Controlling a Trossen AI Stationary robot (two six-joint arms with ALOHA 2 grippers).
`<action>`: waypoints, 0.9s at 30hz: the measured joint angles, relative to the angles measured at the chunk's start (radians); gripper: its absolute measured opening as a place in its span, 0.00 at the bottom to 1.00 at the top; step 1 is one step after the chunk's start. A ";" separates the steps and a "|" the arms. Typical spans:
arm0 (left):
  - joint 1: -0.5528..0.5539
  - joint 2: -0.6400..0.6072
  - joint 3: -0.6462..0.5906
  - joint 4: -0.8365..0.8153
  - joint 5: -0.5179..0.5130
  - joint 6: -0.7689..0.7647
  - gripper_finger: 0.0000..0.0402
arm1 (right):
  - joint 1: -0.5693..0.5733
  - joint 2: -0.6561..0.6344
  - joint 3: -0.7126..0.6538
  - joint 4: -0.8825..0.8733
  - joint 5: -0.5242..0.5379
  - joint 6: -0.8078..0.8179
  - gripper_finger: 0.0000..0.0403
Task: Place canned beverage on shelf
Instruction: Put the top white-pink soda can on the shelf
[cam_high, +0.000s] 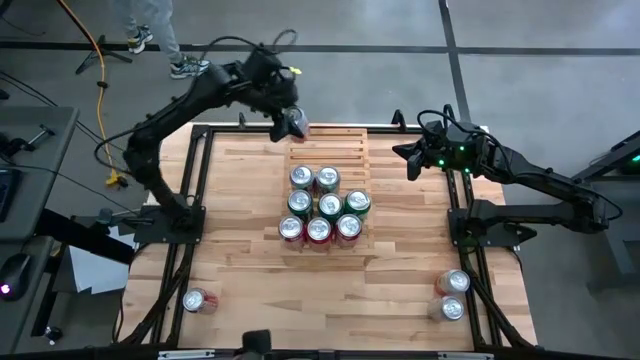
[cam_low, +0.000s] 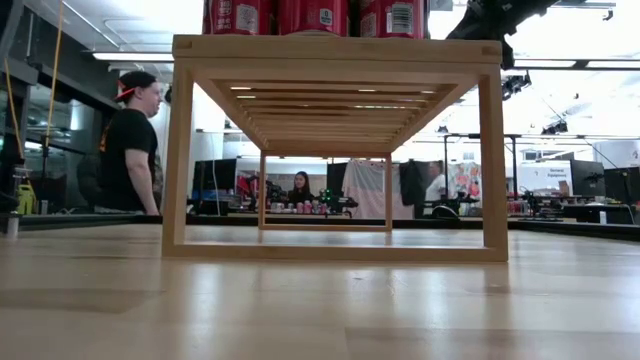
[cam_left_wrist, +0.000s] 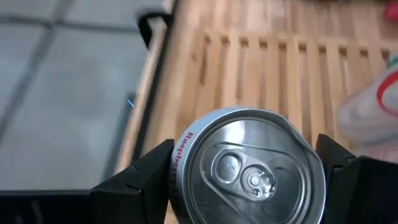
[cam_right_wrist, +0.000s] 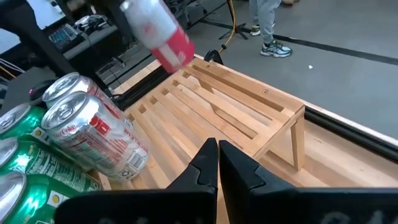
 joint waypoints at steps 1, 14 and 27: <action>0.000 0.024 0.013 -0.027 0.002 0.000 0.50 | 0.000 0.000 0.000 -0.004 0.000 0.005 0.00; -0.002 0.093 0.037 -0.059 0.002 0.027 0.52 | 0.000 0.000 0.000 -0.032 0.000 0.024 0.00; -0.002 0.093 0.037 -0.054 0.004 -0.001 0.62 | 0.000 0.000 0.000 -0.032 0.000 0.024 0.00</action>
